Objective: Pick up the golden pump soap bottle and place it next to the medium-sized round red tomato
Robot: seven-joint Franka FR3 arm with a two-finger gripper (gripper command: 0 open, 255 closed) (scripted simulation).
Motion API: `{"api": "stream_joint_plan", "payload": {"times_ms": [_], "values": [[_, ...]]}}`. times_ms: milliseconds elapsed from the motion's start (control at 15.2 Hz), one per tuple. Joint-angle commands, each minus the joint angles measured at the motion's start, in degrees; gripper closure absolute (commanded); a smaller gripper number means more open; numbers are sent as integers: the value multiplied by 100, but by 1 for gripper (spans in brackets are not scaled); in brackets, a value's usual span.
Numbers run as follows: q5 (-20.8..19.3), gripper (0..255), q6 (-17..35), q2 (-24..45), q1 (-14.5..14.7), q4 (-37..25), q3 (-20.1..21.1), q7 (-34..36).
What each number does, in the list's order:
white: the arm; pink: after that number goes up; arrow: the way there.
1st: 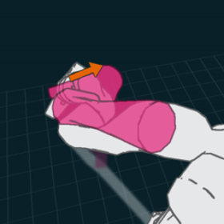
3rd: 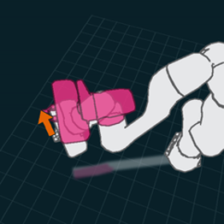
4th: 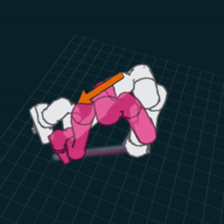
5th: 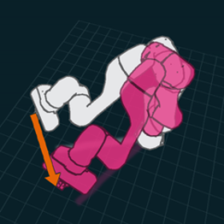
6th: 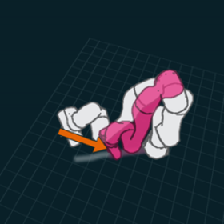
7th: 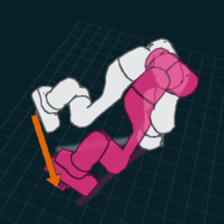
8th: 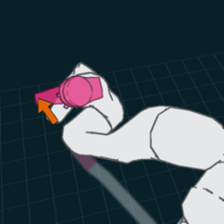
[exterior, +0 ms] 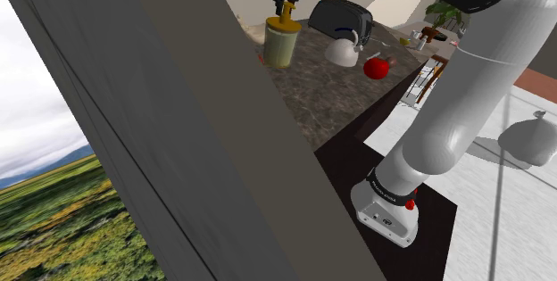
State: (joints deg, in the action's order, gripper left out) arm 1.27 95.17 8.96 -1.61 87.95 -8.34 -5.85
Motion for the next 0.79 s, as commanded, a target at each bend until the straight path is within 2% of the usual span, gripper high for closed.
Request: {"api": "stream_joint_plan", "payload": {"times_ms": [0,726], "values": [[-2,255,-166,-13,10,-156,7,22],[37,255,-1125,247,-26,-1372,-6,4]]}}
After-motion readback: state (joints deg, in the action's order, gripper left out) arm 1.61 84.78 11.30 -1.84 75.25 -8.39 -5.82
